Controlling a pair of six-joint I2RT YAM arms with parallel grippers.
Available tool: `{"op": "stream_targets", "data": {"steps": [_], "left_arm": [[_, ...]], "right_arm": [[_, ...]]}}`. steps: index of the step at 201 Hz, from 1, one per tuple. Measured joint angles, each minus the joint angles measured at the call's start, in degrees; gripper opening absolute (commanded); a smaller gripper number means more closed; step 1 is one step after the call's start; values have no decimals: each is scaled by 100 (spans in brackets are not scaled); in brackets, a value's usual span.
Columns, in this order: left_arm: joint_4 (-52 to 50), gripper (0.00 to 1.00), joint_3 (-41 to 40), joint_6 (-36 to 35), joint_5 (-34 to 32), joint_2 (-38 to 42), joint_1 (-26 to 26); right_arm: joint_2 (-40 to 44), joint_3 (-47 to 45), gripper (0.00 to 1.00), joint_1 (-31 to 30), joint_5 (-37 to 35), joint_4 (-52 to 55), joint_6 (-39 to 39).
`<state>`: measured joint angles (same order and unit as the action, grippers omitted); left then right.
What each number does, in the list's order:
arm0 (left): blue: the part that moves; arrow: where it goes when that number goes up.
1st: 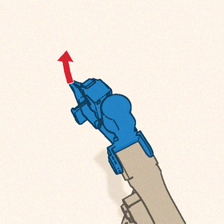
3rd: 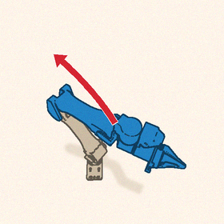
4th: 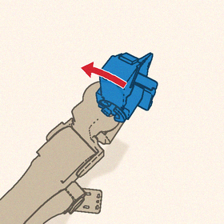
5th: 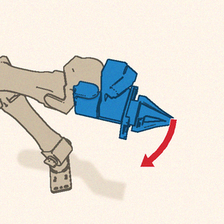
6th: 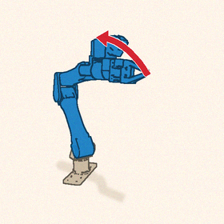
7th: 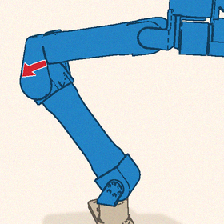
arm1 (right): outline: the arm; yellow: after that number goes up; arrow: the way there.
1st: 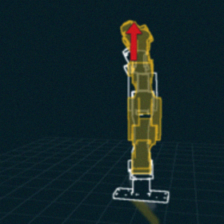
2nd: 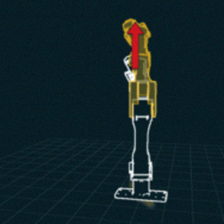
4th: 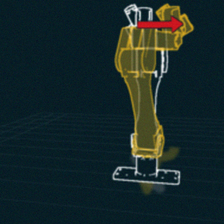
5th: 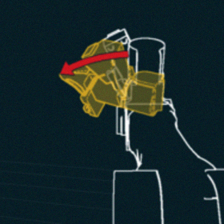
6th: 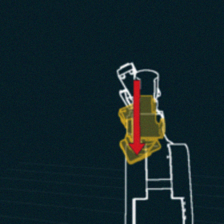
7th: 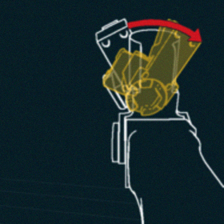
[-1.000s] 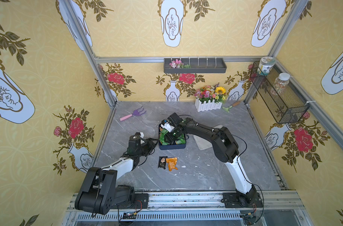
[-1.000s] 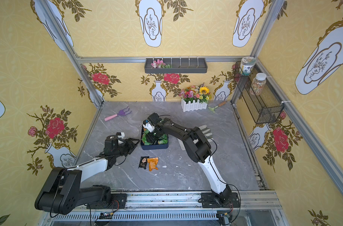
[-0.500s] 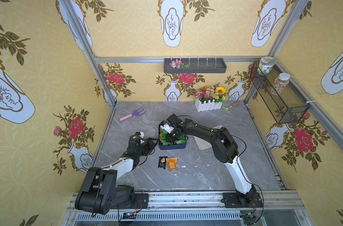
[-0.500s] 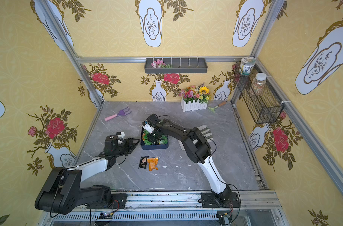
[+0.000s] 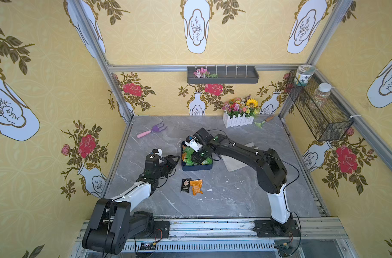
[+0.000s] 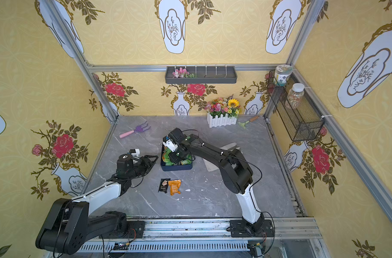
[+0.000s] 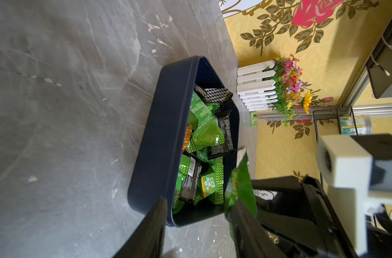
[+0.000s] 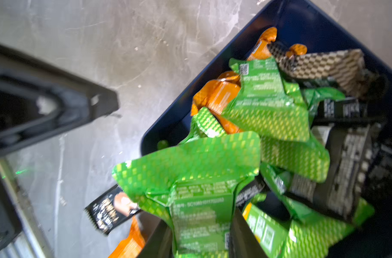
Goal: Take the cookies out of the storage box
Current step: Pick up the cookie from the storage box, then place the cookie at the center of the board.
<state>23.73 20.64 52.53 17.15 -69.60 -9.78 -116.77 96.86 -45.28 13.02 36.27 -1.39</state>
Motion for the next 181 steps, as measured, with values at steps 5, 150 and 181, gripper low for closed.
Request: {"op": "stream_targets", "data": {"steps": [5,150,181], "left_arm": [[-13,52,13,2,-28,-2,0],[-17,51,-55,195,-94,-107,-2],[-20,51,-122,208,-111,-44,-2]], "right_arm": [[114,-68,29,-35,-13,7,33],[1484,-2588,29,-1727,-1956,431,4494],[1228,-2516,29,-1729,-2210,372,5104]]}}
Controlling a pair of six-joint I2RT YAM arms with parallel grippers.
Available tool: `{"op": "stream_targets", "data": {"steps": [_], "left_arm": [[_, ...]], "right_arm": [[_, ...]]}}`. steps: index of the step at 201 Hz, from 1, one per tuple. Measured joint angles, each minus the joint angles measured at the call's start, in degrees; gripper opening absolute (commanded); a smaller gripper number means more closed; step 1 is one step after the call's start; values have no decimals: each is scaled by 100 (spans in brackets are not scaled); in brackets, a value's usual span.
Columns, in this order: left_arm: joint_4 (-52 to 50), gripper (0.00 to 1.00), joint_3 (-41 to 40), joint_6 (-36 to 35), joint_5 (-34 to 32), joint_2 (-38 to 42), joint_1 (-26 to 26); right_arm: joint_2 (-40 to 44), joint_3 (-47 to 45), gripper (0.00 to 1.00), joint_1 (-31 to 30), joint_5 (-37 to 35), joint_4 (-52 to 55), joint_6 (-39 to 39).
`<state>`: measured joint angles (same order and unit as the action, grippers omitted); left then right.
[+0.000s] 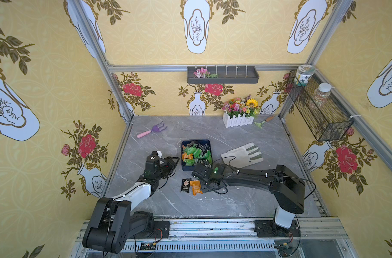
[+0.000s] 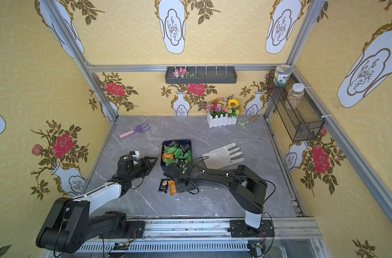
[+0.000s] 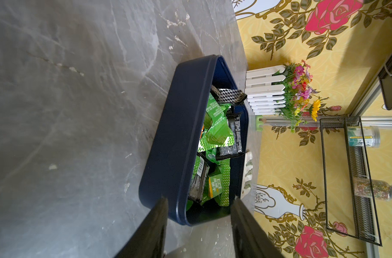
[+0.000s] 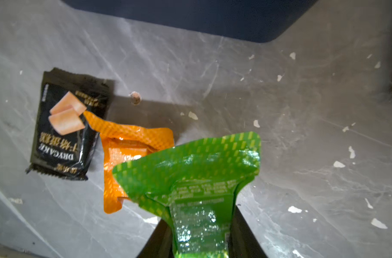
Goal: Take the cookies out of the storage box
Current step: Place the cookie at the center of the board, then pick up the cookie from the storage box.
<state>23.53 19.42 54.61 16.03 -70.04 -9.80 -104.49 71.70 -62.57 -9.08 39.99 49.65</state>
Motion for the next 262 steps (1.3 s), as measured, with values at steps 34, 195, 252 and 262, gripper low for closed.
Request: {"op": "stream_targets", "data": {"steps": [34,195,252,262], "left_arm": [[0,51,-17,2,2,9,0],[-2,51,236,-136,76,-216,0],[-2,50,240,-190,149,-271,0],[-2,50,240,-195,153,-278,0]], "right_arm": [[-514,299,31,26,-24,70,302],[4,1207,72,490,-197,225,-269],[-752,2179,72,1528,337,-428,-452],[-844,2208,74,1622,549,-621,-334]]}}
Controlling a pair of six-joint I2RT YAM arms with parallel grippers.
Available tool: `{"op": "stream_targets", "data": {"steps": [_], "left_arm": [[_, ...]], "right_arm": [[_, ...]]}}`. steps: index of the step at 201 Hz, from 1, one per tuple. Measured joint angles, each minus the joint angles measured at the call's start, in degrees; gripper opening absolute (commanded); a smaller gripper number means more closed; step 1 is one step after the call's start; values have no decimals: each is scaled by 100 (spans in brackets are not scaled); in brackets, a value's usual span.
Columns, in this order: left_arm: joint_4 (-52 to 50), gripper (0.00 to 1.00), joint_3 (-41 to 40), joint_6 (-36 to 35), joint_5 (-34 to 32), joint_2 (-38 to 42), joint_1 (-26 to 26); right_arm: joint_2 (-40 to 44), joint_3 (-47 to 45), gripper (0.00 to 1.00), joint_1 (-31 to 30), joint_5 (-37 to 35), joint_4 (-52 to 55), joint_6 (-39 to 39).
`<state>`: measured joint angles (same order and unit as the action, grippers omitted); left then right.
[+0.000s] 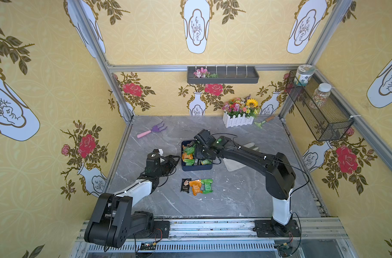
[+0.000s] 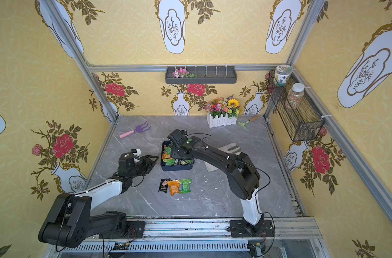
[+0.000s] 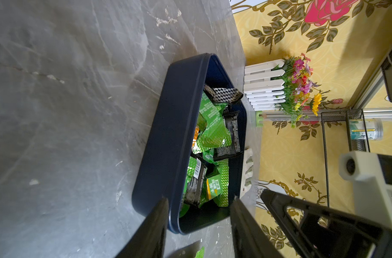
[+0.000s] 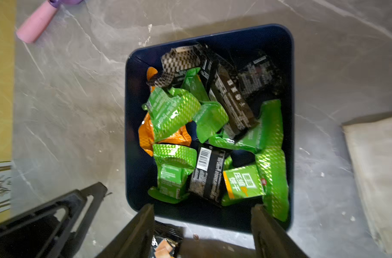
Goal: Take the cookies out of the storage box
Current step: Pick up the cookie from the storage box.
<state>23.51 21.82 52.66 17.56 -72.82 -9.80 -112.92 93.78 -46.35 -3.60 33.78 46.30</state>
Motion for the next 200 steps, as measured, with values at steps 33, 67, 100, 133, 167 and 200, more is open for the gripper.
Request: {"op": "stream_targets", "data": {"steps": [33,67,100,133,167,200], "left_arm": [[7,49,-2,0,4,-90,0],[13,49,-11,2,24,-160,0],[44,49,-20,4,44,-208,0],[50,48,-48,4,70,-214,0],[50,48,-94,4,70,-179,0],[48,48,-129,7,68,-129,0]], "right_arm": [[-472,144,77,136,433,-721,402],[-846,114,75,146,660,-1410,968],[-1185,50,70,177,688,-1939,1414],[-1357,-22,66,208,664,-2363,1670],[-1528,-52,59,245,647,-2741,1818],[-1639,-50,49,260,664,-2933,1928]]}}
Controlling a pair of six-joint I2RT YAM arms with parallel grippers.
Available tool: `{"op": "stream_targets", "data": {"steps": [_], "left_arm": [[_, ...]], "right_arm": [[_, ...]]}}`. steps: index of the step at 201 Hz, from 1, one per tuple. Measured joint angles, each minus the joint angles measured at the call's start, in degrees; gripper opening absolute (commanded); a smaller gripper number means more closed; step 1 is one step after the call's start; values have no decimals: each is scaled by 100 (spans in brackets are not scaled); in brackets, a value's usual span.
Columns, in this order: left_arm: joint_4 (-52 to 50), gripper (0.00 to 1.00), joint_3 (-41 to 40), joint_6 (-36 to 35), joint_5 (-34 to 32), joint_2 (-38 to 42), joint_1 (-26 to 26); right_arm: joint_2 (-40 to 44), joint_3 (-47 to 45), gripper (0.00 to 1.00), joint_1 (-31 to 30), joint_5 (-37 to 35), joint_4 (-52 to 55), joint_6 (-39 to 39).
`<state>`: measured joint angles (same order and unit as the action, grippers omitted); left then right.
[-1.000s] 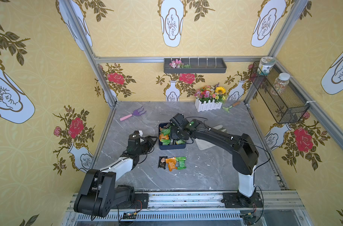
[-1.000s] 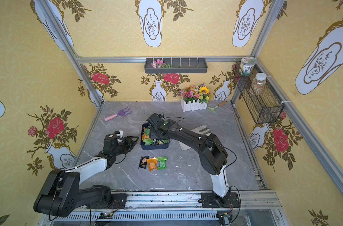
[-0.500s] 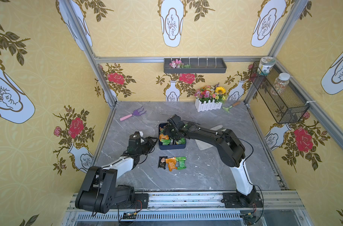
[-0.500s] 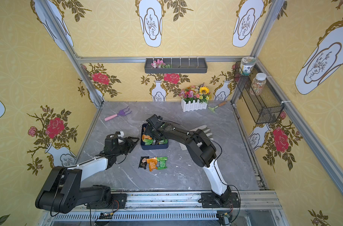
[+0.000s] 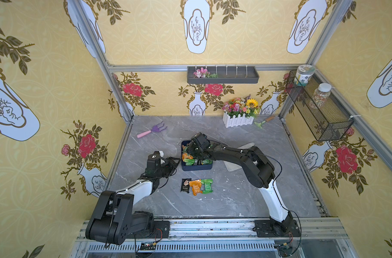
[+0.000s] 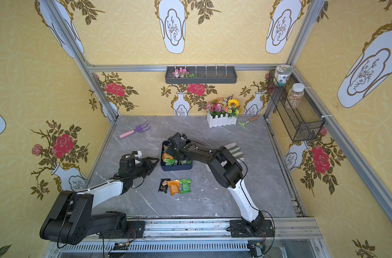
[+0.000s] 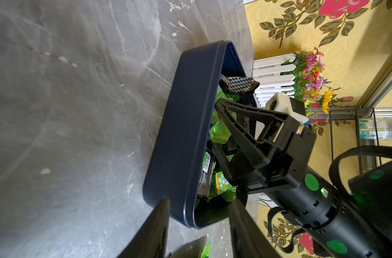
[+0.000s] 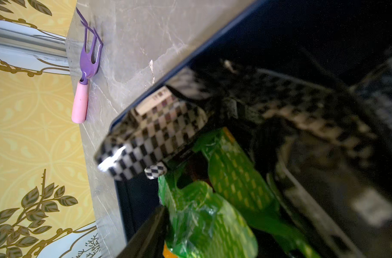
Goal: Take the cookies out of the storage box
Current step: Pick up the cookie from the storage box.
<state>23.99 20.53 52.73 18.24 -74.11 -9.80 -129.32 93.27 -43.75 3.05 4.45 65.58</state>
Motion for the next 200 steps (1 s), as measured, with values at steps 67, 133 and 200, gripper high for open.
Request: {"op": "stream_targets", "data": {"steps": [67,133,200], "left_arm": [[-7,48,-9,2,-7,87,0],[-291,48,116,-11,-162,328,0],[-584,48,227,-28,-323,557,-2]], "right_arm": [[-63,-46,22,0,164,-457,35],[555,-490,19,-42,192,-380,-306],[1488,-1196,18,-118,275,-20,-811]]}}
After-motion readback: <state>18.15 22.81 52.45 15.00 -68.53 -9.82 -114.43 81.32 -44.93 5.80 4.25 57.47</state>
